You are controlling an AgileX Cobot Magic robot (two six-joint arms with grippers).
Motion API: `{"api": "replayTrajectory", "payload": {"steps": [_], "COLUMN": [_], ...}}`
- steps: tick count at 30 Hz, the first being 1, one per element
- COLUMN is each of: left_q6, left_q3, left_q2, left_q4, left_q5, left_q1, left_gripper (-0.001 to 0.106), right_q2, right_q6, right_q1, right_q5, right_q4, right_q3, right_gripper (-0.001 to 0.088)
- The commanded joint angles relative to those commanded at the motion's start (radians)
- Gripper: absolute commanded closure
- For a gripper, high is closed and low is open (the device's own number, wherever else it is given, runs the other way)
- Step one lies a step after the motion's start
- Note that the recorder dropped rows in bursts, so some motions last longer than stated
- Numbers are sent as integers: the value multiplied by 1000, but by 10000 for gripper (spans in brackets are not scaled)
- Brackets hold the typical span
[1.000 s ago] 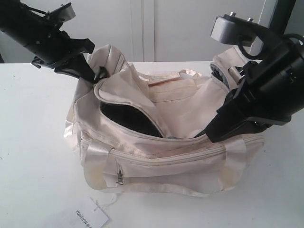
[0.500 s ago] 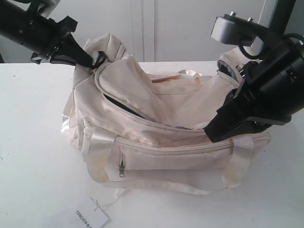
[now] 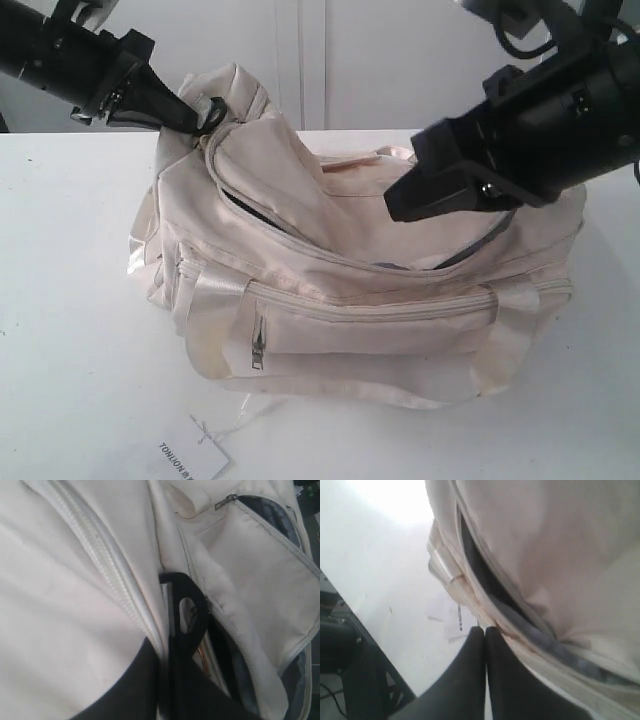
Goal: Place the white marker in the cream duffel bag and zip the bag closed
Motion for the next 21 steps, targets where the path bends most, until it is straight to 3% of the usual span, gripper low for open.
{"api": "replayTrajectory", "payload": {"steps": [5,11,21], "left_q6": [6,10,32], "left_q3": [0,0,0], "left_q2": [0,0,0], "left_q4": [-64,-85,-107], "left_q5": [-2,30,81], "left_q1": [2,2,2], "left_gripper": [1053,1053,1053], "right_q2": [48,138,291], "right_q6": [-41,-49,-54], "right_q1": [88,186,257], "right_q5": [-140,-333,-486], "right_q4": [71,69,69], "right_q3": [0,-34,-74], "right_gripper": [868,868,868]}}
